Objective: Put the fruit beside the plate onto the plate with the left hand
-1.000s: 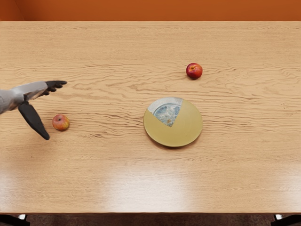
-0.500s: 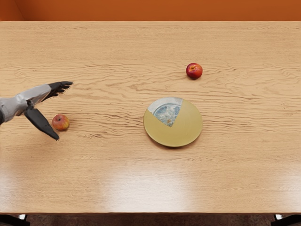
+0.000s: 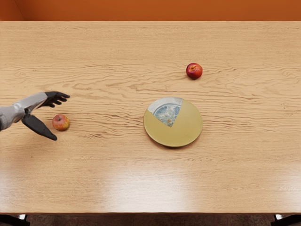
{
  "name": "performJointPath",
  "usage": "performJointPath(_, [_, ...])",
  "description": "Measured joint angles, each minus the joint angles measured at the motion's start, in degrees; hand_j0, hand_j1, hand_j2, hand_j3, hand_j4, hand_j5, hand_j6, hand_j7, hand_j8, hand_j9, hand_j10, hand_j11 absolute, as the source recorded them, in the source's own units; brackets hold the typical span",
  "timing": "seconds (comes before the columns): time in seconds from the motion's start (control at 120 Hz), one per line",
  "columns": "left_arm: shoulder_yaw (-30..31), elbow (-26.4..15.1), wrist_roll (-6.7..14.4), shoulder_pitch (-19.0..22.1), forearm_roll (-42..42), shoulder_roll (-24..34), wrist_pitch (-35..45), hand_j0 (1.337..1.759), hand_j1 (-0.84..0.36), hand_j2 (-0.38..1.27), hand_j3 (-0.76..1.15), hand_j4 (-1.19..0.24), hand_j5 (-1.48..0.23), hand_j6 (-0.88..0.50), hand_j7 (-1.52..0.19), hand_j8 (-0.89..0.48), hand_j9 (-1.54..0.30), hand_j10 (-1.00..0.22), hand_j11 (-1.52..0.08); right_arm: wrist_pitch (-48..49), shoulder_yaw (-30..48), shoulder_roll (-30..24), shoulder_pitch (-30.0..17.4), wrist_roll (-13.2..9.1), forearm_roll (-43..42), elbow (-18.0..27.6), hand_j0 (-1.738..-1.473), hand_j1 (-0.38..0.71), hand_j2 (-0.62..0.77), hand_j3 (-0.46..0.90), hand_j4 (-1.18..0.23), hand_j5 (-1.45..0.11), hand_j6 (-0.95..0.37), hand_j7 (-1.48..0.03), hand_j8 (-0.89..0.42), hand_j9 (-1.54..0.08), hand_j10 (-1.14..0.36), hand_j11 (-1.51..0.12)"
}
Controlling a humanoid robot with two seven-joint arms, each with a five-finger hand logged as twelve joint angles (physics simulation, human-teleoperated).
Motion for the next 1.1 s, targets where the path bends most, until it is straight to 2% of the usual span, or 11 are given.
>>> performJointPath(0.108, [0.1,0.3,0.1,0.1,0.0,0.0,0.0,1.658,0.04,0.06,0.00,-0.27,-0.34,-0.27,-0.34,-0.27,-0.34,-0.27,-0.34,0.0,0.0,0.0,0.0,0.0,0.0,0.0,-1.658,-0.35,0.00,0.00,0.00,0.00,0.00,0.00,0.00,0.00,0.00,0.00])
performJointPath(0.15, [0.1,1.5,0.0,0.1,0.2,-1.9,0.4,1.658,0.02,0.06,0.00,-0.28,-0.36,-0.28,-0.36,-0.28,-0.36,-0.28,-0.36,0.0,0.0,0.0,0.0,0.0,0.0,0.0,-1.658,-0.35,0.00,0.00,0.00,0.00,0.00,0.00,0.00,0.00,0.00,0.00])
performJointPath(0.225, [1.0,3.3,-0.1,0.4,1.8,-4.6,4.0,1.658,0.01,0.06,0.00,-0.30,-0.38,-0.30,-0.38,-0.30,-0.38,-0.29,-0.37,0.0,0.0,0.0,0.0,0.0,0.0,0.0,-1.658,-0.35,0.00,0.00,0.00,0.00,0.00,0.00,0.00,0.00,0.00,0.00])
performJointPath(0.308, [2.2,4.5,-0.2,0.4,3.0,-4.9,7.2,1.658,0.00,0.07,0.00,-0.31,-0.39,-0.31,-0.39,-0.31,-0.39,-0.30,-0.39,0.0,0.0,0.0,0.0,0.0,0.0,0.0,-1.658,-0.35,0.00,0.00,0.00,0.00,0.00,0.00,0.00,0.00,0.00,0.00])
performJointPath(0.542, [4.2,6.2,-0.8,1.2,5.2,-7.4,11.1,1.658,-0.02,0.07,0.00,-0.32,-0.41,-0.32,-0.41,-0.32,-0.41,-0.32,-0.41,0.0,0.0,0.0,0.0,0.0,0.0,0.0,-1.658,-0.35,0.00,0.00,0.00,0.00,0.00,0.00,0.00,0.00,0.00,0.00])
performJointPath(1.1, [5.8,9.5,-0.5,0.9,6.0,-9.7,12.2,1.658,-0.07,0.08,0.00,-0.36,-0.46,-0.36,-0.46,-0.36,-0.45,-0.35,-0.45,0.0,0.0,0.0,0.0,0.2,0.0,0.0,-1.658,-0.35,0.00,0.00,0.00,0.00,0.00,0.00,0.00,0.00,0.00,0.00])
